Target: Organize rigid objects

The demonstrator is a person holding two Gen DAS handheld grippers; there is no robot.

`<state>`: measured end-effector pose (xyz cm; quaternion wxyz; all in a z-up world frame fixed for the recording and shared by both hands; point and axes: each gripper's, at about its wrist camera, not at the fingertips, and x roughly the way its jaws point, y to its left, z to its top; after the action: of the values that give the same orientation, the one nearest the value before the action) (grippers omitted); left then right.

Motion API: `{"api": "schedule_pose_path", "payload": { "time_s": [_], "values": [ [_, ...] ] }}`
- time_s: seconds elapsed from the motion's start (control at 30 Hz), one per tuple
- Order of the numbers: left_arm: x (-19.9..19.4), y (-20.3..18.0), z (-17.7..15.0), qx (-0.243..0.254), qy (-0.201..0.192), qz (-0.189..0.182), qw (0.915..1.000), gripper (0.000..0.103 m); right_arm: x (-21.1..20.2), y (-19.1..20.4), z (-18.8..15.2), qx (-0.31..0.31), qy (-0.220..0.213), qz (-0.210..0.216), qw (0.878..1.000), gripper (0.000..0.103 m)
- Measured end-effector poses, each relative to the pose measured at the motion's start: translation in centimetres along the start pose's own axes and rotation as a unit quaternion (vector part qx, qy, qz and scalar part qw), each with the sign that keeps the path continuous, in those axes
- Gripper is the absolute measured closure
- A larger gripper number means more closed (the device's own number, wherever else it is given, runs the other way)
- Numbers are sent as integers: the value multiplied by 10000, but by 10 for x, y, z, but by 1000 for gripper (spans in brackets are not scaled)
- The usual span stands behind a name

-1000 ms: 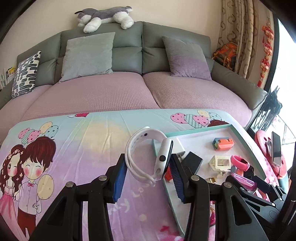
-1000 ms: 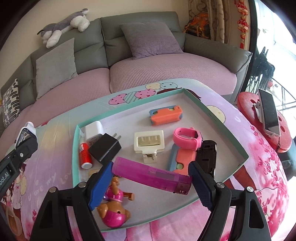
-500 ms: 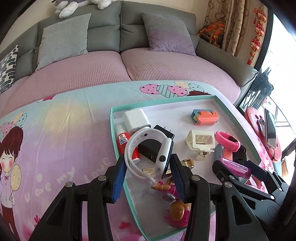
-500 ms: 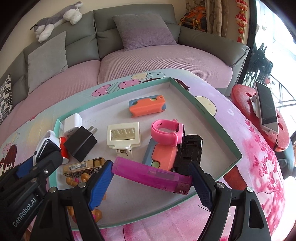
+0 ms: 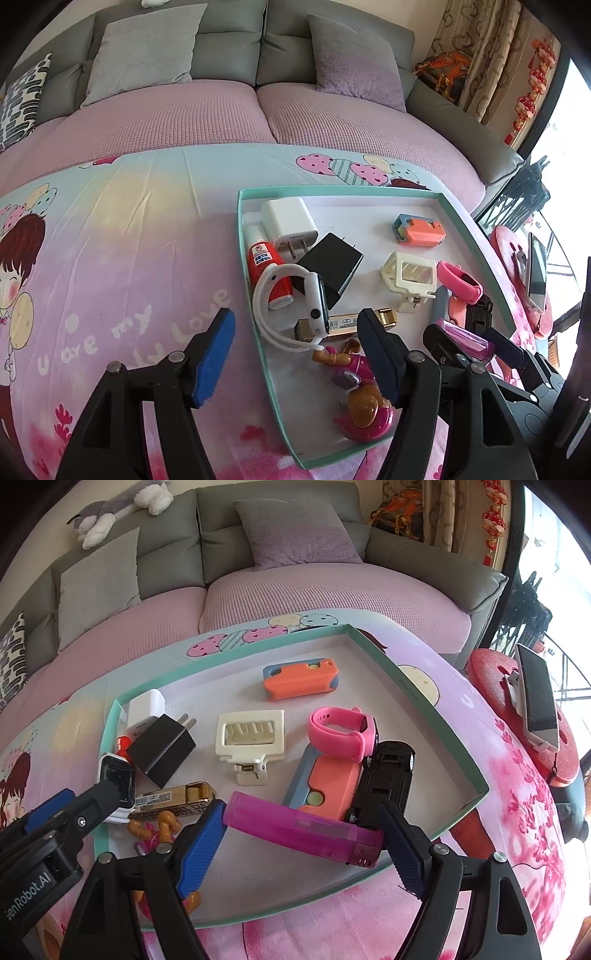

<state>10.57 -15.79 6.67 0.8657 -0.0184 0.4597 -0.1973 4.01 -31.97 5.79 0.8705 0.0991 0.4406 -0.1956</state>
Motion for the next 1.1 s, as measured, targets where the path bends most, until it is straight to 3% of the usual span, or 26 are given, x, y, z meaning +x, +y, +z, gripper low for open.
{"api": "schedule_pose_path", "payload": {
  "time_s": [0.1, 0.33, 0.47, 0.6, 0.7, 1.1],
  "values": [
    [-6, 7, -3, -111, -9, 102, 9999, 30, 0, 3, -1, -43, 34, 37, 10000, 18],
    [-24, 31, -10, -432, -150, 537, 9975, 14, 2, 6, -7, -19, 186, 147, 9997, 8],
    [-34, 45, -17, -642, -245, 724, 9950, 12, -2, 11, -9, -146, 185, 166, 9996, 0],
    [-41, 54, -27, -680, -265, 1061, 9917, 11, -7, 15, -10, -176, 150, 252, 9994, 0],
    [-46, 61, -36, -724, -277, 1276, 9888, 0, -10, 19, -13, -254, 149, 220, 9993, 0],
    [-66, 75, -59, -820, -223, 1382, 9868, 0, -29, 32, -35, -570, 169, 250, 9979, 0]
  ]
}}
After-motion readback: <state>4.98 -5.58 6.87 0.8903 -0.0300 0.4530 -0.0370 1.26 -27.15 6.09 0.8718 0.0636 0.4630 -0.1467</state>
